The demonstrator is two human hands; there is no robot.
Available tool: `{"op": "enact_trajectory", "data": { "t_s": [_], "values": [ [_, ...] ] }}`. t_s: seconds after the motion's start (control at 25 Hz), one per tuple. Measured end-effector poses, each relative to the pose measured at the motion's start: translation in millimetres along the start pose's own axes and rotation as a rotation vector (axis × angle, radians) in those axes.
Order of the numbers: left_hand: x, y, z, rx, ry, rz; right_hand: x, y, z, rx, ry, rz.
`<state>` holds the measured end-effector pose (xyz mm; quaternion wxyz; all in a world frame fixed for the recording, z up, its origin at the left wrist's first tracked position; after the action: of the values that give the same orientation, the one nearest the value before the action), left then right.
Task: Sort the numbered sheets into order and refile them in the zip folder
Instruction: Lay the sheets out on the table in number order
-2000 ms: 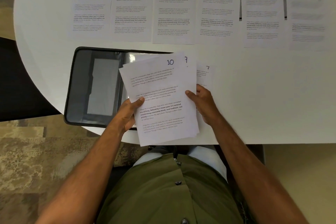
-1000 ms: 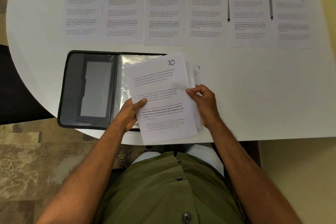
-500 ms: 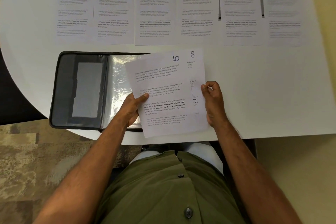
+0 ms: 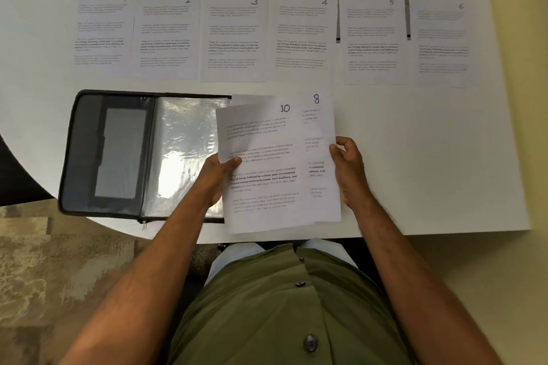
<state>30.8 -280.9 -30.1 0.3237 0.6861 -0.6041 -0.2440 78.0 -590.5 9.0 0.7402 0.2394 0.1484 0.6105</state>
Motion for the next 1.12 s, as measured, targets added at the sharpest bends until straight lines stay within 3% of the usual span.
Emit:
{"op": "enact_trajectory", "data": {
  "t_s": [0.28, 0.64, 1.12],
  "values": [
    [14, -13, 8, -0.021, 0.034, -0.04, -32, -34, -4, -0.035, 0.075, -0.099],
    [-17, -26, 26, -0.102, 0.024, -0.178, -106, -70, -15, -0.11, 0.309, -0.354],
    [-30, -33, 17, -0.122, 0.007, -0.215, -131, -93, -25, -0.065, 0.456, -0.392]
  ]
}}
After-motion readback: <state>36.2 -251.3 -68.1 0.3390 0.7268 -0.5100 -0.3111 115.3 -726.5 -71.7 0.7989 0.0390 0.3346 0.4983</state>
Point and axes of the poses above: each hand's wrist, its own y-axis away from the middle knuckle, its own x-axis out of the palm, z = x × y, the point moved 9 cm from there along -y, towards the middle knuckle, and after that the axes turned 11 degrees about -y, right-handed, at the moved point
